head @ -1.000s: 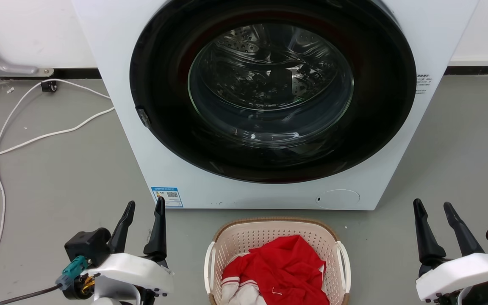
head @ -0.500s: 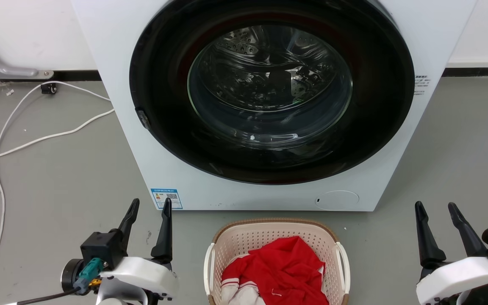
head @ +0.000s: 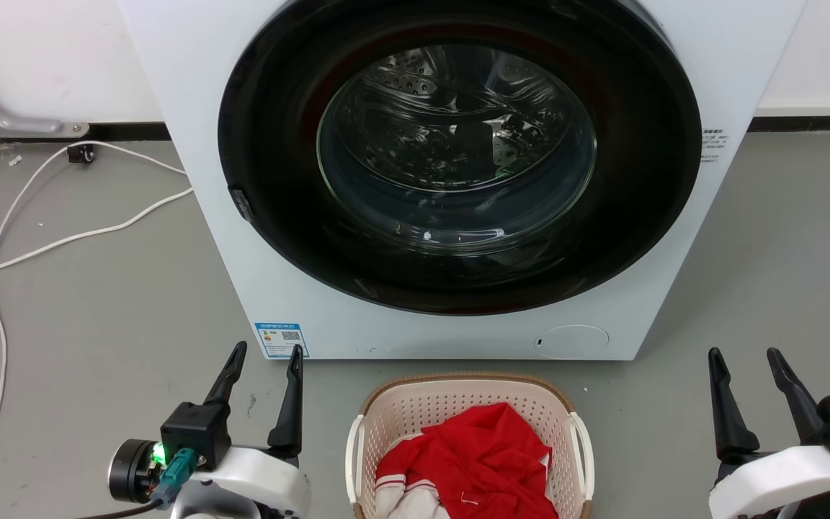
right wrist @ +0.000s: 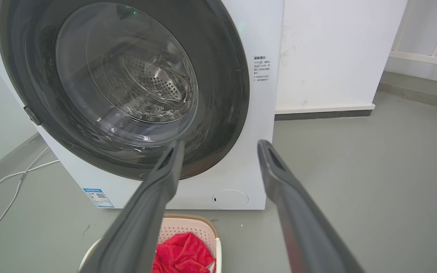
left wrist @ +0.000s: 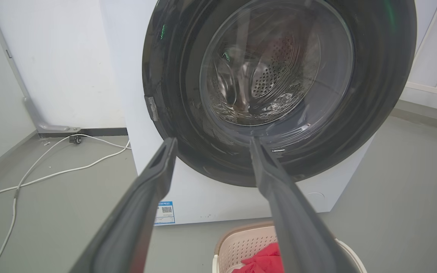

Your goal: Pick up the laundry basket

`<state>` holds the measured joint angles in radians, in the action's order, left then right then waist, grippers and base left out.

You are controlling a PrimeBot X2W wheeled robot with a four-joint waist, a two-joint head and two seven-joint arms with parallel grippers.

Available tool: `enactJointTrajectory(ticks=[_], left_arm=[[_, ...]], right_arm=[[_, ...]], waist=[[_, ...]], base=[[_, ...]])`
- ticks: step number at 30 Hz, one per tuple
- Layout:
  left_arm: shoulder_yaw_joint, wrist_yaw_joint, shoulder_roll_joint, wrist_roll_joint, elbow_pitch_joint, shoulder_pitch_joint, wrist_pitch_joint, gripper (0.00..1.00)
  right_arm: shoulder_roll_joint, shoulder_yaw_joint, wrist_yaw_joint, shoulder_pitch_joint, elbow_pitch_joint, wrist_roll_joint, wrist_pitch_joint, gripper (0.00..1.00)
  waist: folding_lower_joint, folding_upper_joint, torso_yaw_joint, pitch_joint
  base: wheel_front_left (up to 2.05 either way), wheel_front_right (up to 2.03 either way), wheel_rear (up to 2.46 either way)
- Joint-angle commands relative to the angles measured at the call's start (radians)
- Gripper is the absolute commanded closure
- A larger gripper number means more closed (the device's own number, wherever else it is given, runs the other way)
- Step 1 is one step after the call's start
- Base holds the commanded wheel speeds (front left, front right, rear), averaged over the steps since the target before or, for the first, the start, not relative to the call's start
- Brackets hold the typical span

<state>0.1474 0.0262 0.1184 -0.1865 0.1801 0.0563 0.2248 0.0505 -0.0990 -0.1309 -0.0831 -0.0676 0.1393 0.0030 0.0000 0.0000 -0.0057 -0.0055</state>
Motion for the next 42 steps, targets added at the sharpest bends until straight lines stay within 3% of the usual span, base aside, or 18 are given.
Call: enactJointTrajectory(ticks=[1,19,42], left_arm=[[0.001,-0.003,0.006,0.021,-0.002,-0.004,0.009,0.00],[0.015,-0.019,0.006,0.117,0.011,-0.007,0.042,0.00],[0.007,-0.024,0.002,0.088,0.034,-0.004,0.041,0.00]], right_arm=[[0.000,-0.002,0.000,-0.005,-0.012,-0.018,-0.008,0.00],[-0.001,0.000,0.000,-0.021,-0.015,-0.100,-0.027,0.00],[-0.001,0.002,0.000,-0.002,0.018,-0.075,-0.037,0.00]], waist=[[0.0000,0.0000,0.000,0.001],[0.0000,0.0000,-0.001,0.001],[0.0000,0.0000,-0.006,0.002]], base=[[0.00,0.00,0.00],[0.00,0.00,0.00],[0.00,0.00,0.00]])
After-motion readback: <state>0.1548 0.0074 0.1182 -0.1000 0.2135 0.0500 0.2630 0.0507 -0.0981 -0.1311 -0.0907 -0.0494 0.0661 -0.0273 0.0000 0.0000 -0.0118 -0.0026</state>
